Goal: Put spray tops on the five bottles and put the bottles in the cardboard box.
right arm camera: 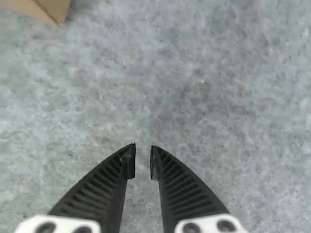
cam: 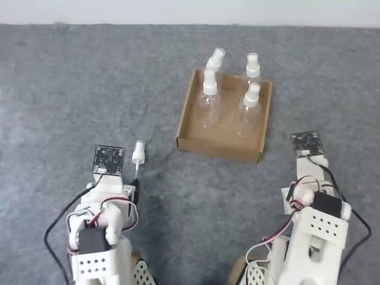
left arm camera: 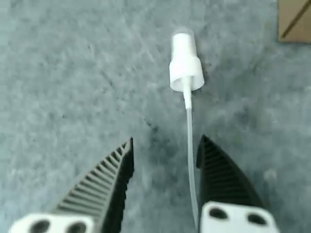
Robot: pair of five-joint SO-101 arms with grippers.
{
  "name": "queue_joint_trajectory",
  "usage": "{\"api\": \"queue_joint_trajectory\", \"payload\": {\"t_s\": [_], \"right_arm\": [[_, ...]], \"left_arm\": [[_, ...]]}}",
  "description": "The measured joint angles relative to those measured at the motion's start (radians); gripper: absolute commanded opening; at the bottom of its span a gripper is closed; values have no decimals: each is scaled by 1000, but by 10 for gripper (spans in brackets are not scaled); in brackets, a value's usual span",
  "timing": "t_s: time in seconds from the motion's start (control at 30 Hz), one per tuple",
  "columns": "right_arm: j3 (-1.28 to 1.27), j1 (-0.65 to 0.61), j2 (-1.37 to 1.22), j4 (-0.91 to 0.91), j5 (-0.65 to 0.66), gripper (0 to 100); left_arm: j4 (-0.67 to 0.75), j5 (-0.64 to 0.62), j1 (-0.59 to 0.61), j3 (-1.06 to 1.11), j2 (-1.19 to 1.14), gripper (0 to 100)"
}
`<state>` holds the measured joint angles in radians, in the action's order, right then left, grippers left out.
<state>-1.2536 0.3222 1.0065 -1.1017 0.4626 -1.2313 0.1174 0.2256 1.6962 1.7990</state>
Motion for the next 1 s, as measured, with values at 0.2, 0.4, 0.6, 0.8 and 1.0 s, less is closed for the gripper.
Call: {"api": "queue_joint_trajectory", "payload": {"t_s": [0.2, 0.4, 0.6, 0.8, 1.0], "right_arm": [[0, 11, 0, 0, 3, 9], [0, 11, 0, 0, 6, 9], [0, 11, 0, 0, 6, 9], [0, 11, 0, 15, 6, 9], [0, 11, 0, 17, 6, 9]], "left_arm": [[-26, 0, 0, 0, 0, 193], [-26, 0, 0, 0, 0, 193], [-26, 0, 0, 0, 0, 193], [-26, 0, 0, 0, 0, 193], [-26, 0, 0, 0, 0, 193]]}}
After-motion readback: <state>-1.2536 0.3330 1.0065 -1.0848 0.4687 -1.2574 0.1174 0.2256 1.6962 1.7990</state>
